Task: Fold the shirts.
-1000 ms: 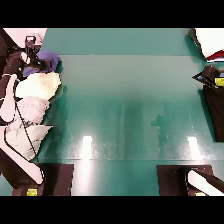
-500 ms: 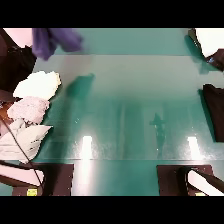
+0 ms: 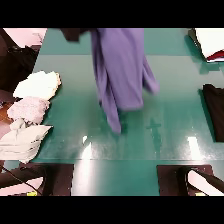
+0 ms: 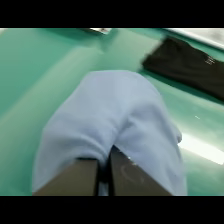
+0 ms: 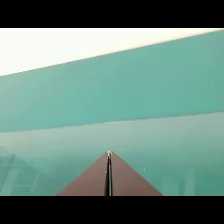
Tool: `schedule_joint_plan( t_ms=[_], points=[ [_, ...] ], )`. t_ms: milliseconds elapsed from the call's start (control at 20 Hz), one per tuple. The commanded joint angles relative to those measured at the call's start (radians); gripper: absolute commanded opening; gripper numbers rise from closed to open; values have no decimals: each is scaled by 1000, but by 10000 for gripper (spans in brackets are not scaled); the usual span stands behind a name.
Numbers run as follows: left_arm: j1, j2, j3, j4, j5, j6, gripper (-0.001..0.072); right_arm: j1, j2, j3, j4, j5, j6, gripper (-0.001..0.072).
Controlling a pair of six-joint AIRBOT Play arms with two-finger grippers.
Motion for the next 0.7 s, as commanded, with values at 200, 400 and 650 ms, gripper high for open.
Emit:
schedule_joint_plan(
  t_ms=[200,400,650],
  points=[
    [-59,-148,-232,206,-45,-189,368,-1,-1,32,-8,84,-23,16],
    [-8,-171,-224,357,-143,-349,705,-1,-1,32,-9,91,-26,16],
    [88,-85,-393,356,-316,-419,705,0,-1,32,-8,113,-40,16]
  ],
)
